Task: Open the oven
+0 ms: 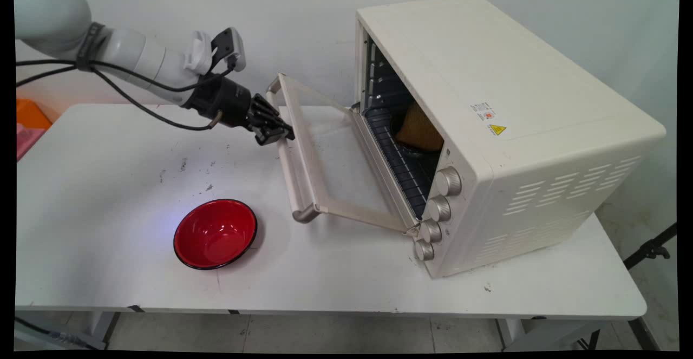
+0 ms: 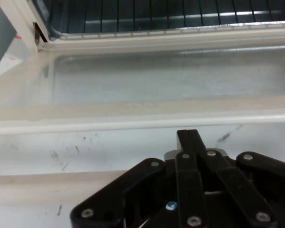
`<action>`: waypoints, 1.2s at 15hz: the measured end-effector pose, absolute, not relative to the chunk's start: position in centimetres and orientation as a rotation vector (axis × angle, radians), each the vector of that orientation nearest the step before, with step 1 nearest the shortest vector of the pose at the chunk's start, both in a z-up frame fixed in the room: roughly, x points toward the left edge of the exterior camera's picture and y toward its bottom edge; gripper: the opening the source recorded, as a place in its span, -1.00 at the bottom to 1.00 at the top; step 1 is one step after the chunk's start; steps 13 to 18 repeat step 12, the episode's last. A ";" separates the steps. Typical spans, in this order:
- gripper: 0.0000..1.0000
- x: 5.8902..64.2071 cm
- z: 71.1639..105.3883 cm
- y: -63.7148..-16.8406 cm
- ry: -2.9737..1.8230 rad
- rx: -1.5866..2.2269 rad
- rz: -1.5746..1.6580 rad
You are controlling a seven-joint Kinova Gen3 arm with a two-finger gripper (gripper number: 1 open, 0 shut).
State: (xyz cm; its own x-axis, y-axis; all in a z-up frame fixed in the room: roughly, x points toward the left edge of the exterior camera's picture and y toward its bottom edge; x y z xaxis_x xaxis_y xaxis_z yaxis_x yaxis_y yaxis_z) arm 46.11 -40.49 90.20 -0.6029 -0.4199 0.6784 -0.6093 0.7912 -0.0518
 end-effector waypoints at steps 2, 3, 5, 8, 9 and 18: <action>-1.00 46.7 89.6 -40.3 -2.307 0.754 0.359; -1.00 47.1 89.3 -40.2 -2.307 0.752 0.356; -1.00 47.6 88.7 -40.2 -2.308 0.748 0.353; -1.00 48.5 87.8 -40.3 -2.307 0.746 0.351; -1.00 48.7 87.5 -40.4 -2.306 0.745 0.349; -1.00 49.5 86.7 -40.5 -2.306 0.745 0.346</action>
